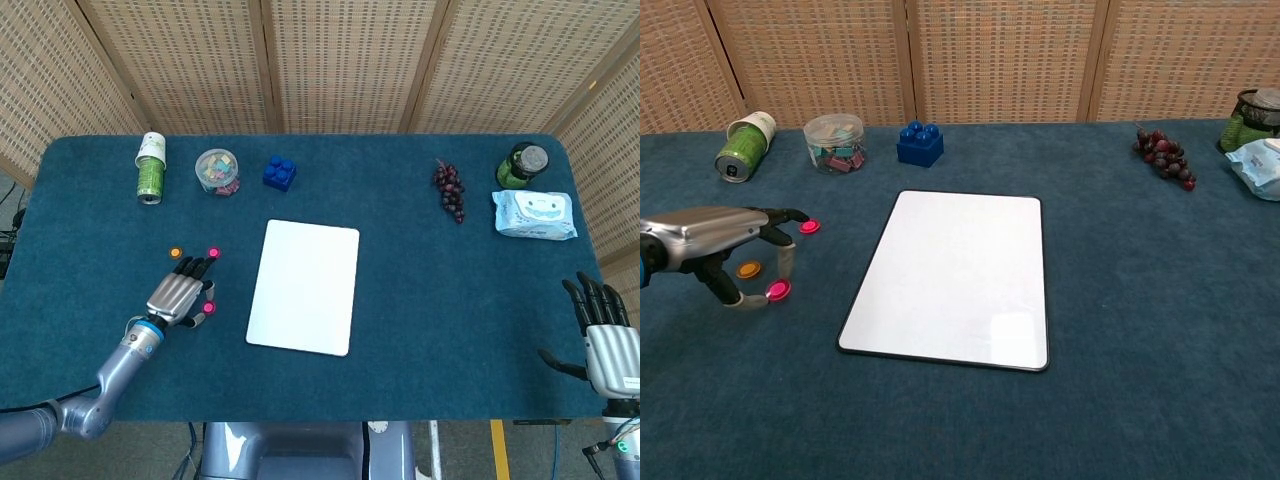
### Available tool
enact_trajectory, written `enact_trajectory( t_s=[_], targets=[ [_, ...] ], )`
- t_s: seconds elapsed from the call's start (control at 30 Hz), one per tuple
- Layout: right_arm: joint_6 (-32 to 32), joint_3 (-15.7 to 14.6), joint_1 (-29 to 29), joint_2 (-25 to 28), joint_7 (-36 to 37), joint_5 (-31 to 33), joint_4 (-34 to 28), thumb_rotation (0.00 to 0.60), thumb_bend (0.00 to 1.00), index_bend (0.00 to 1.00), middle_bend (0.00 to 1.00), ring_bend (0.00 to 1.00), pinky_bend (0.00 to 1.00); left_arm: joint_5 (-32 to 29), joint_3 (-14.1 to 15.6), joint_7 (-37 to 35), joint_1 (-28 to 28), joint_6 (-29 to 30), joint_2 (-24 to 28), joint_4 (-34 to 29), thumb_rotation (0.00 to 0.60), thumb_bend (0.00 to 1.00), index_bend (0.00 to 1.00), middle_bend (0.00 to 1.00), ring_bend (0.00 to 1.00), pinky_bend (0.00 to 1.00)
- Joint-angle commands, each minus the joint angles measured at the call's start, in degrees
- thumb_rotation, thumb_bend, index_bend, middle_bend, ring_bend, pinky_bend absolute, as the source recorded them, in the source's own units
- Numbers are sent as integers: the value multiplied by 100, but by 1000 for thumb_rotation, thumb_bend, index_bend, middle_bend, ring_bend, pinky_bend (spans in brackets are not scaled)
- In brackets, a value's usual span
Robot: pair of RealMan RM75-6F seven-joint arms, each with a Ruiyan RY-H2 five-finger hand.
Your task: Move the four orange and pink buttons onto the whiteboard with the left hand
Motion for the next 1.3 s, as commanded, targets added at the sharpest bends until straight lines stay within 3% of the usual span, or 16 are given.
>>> enact_trajectory(
  t_s=[0.03,0.33,0.5,0.7,0.77,0.93,1.03,1.3],
  targets=[
    [-13,-4,3,3,3,2,-8,600,0,0,0,0,0,42,-124,111,-90,123,191,-390,600,335,603,0,0,0],
    [-69,-4,22,-10,-40,33,2,600,0,0,0,0,0,-289,-258,1095,-479,201,72,-1133,600,331,603,0,0,0],
    [-108,-4,32,-16,-9,57,23,600,0,0,0,0,0,-711,-260,1493,-730,68,-404,-1030,600,331,603,0,0,0],
    [-171,9,47,-20,35,116,69,600,0,0,0,0,0,-965,-219,1581,-870,-10,-627,-856,600,325,601,0,0,0],
    [-179,12,51,-22,40,122,76,600,0,0,0,0,0,-987,-209,1567,-887,-10,-620,-861,600,321,550,0,0,0],
    [-195,17,58,-26,40,137,85,600,0,0,0,0,0,-947,-177,1412,-928,-97,-458,-921,600,294,129,0,0,0],
    [-178,-3,58,-37,-26,97,62,600,0,0,0,0,0,-819,-142,1121,-879,-137,-256,-1024,600,285,82,0,0,0],
    [-146,-17,47,-45,-103,71,9,600,0,0,0,0,0,-540,-112,560,-746,-26,66,-919,600,289,95,0,0,0]
  ],
)
